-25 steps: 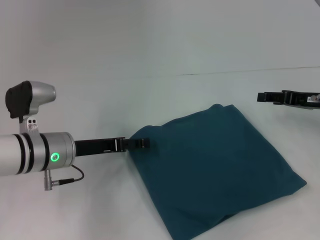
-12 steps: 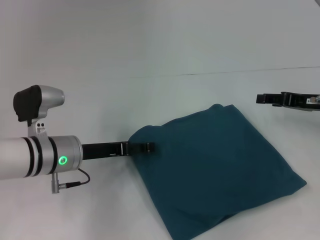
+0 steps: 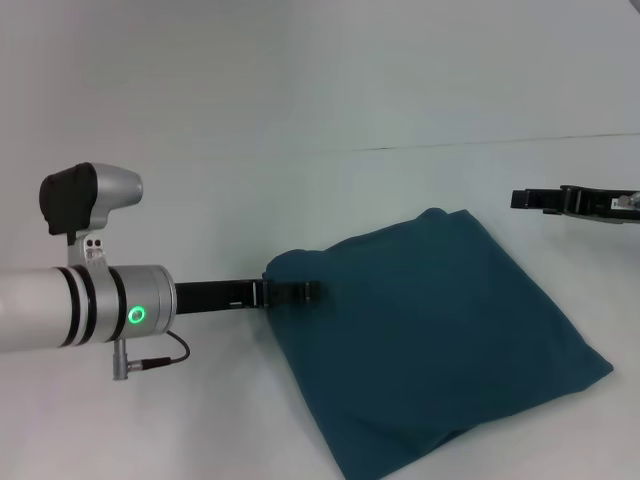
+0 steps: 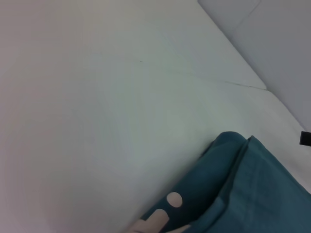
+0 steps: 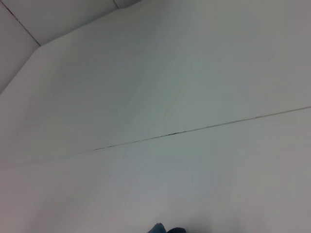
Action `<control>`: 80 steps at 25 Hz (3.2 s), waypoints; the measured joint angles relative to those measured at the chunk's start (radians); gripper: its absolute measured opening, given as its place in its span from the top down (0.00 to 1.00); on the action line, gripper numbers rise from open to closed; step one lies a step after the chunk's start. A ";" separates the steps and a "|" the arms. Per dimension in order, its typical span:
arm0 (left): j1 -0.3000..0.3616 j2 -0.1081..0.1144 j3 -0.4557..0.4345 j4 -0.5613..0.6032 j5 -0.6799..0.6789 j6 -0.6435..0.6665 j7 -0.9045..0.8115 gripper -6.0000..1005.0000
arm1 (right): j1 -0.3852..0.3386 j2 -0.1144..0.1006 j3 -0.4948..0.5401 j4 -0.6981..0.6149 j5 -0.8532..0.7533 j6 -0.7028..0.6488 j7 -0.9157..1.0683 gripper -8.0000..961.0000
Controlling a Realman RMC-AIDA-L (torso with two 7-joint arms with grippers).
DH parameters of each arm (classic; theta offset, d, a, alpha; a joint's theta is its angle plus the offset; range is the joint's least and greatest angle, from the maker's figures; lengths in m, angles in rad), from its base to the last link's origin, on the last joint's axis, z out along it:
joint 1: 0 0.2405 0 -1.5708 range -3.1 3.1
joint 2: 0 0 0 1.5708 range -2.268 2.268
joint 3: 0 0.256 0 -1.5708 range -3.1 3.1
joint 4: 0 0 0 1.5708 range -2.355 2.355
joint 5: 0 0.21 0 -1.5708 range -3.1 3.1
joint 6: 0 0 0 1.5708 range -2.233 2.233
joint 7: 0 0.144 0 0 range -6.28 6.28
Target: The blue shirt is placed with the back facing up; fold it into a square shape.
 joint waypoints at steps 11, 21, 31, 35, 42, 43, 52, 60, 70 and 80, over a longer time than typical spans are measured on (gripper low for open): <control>-0.005 -0.001 0.000 0.002 0.000 -0.042 0.005 0.32 | -0.001 0.001 0.000 0.000 0.000 0.000 -0.001 0.31; -0.012 -0.002 -0.001 0.002 0.000 -0.046 0.005 0.73 | -0.001 0.001 0.000 0.000 0.000 0.000 -0.001 0.31; -0.041 -0.001 -0.002 -0.008 -0.001 -0.078 -0.004 0.91 | -0.001 0.002 0.000 0.001 0.000 0.002 -0.001 0.31; -0.054 0.000 -0.007 -0.010 -0.005 -0.096 -0.005 0.94 | -0.001 0.006 0.002 0.002 0.000 0.002 -0.001 0.31; -0.091 0.004 -0.010 -0.010 -0.008 -0.158 -0.006 0.97 | 0.000 0.016 0.001 0.001 0.000 0.007 -0.001 0.31; -0.095 0.005 -0.010 -0.010 -0.008 -0.166 -0.007 0.97 | 0.000 0.016 0.001 0.001 0.000 0.008 -0.001 0.31; -0.123 0.022 -0.015 -0.010 -0.007 -0.228 -0.022 0.97 | -0.001 0.019 0.000 0.000 0.000 0.002 -0.001 0.31; -0.128 0.043 -0.015 -0.011 -0.006 -0.258 -0.041 0.97 | 0.003 0.023 0.000 0.000 0.000 0.000 -0.001 0.31; -0.128 0.054 -0.015 -0.010 -0.005 -0.272 -0.050 0.97 | 0.011 0.024 0.000 0.000 0.000 0.000 0.001 0.31; -0.108 0.036 -0.015 0.025 -0.009 -0.272 -0.050 0.95 | 0.012 0.024 -0.010 0.003 0.000 0.000 0.000 0.31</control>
